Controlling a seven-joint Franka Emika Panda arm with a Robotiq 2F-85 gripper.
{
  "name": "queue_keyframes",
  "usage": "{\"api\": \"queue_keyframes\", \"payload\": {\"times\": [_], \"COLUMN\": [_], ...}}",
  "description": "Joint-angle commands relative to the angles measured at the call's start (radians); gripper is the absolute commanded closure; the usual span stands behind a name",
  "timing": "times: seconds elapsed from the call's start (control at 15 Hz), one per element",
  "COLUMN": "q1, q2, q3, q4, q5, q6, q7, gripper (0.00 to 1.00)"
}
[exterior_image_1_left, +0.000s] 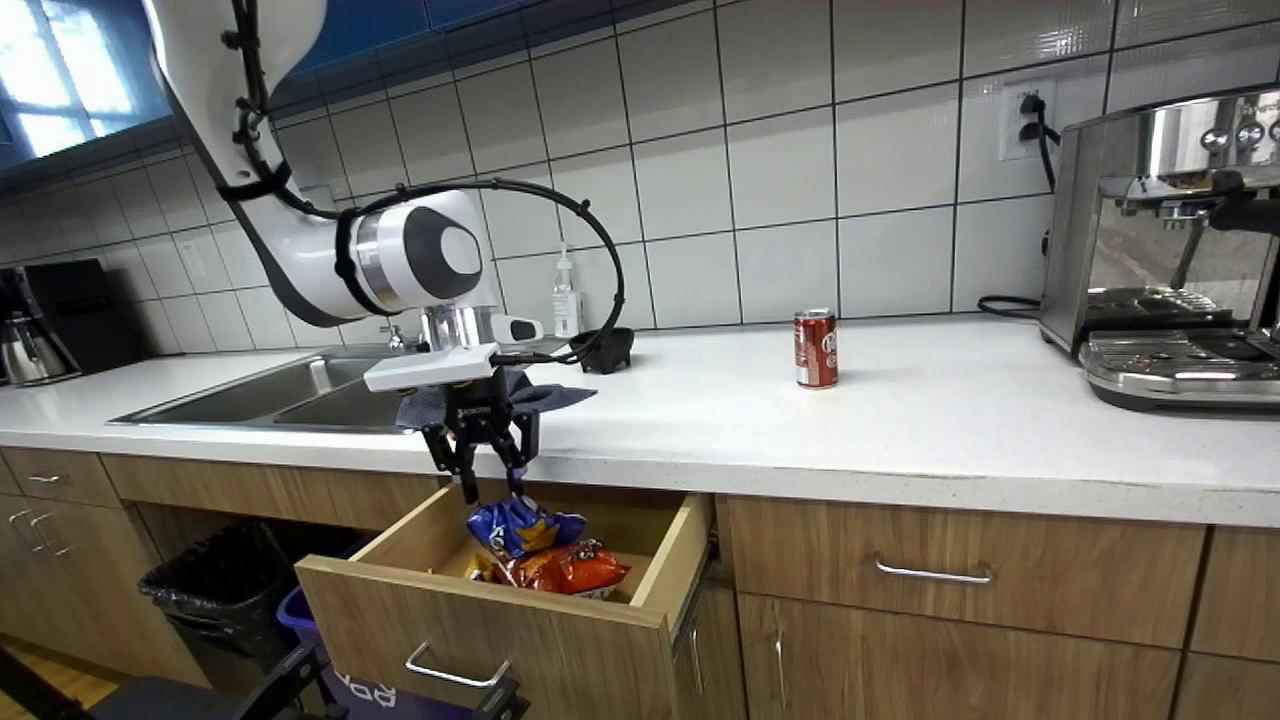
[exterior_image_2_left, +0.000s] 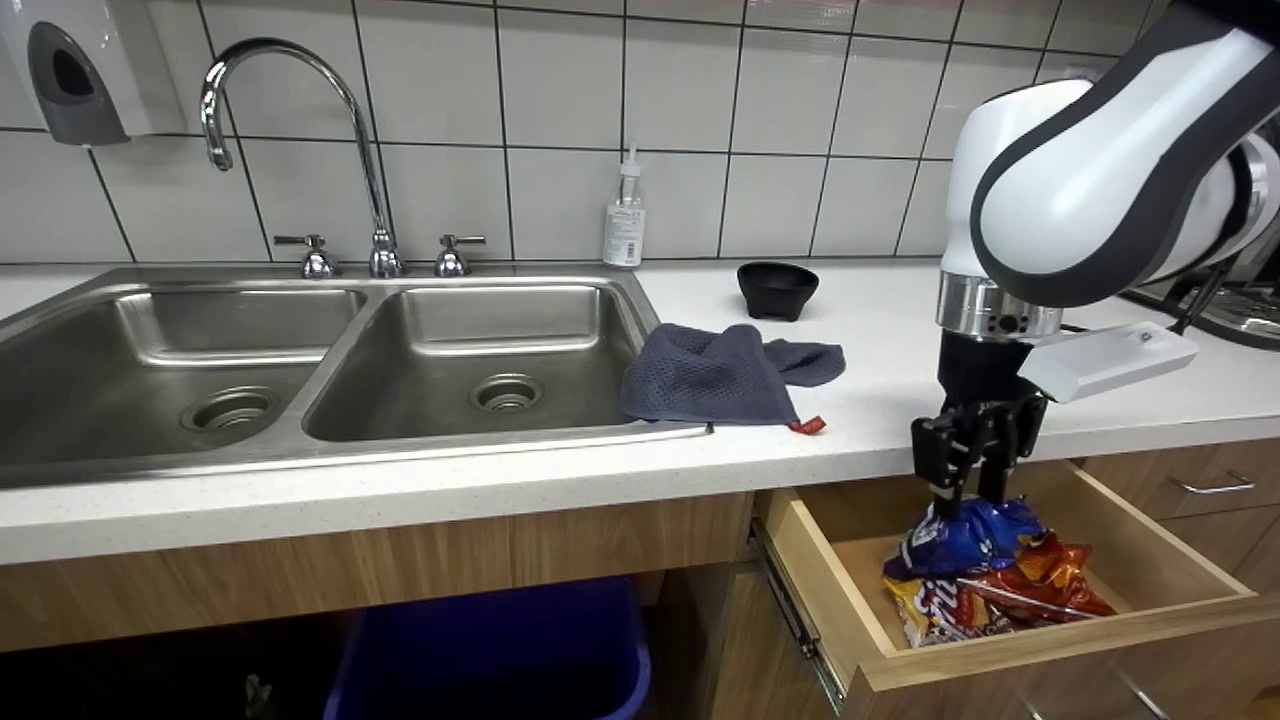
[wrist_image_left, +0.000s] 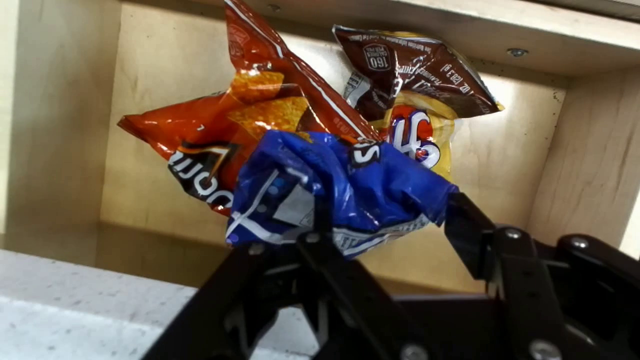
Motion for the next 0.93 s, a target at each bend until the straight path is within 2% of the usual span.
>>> {"api": "queue_keyframes", "payload": {"times": [0.0, 0.07, 0.13, 0.87], "q1": [0.0, 0.0, 0.001, 0.002], "q2": [-0.023, -0.026, -0.027, -0.071], "q3": [-0.005, -0.005, -0.006, -0.009], "q4": [-0.009, -0.012, -0.014, -0.068], "q5": [-0.015, -0.015, -0.016, -0.009], "q6": [-0.016, -0.015, -0.014, -0.004], "q7": [0.008, 0.009, 0.011, 0.036], "gripper": [0.08, 0.01, 0.0, 0.0]}}
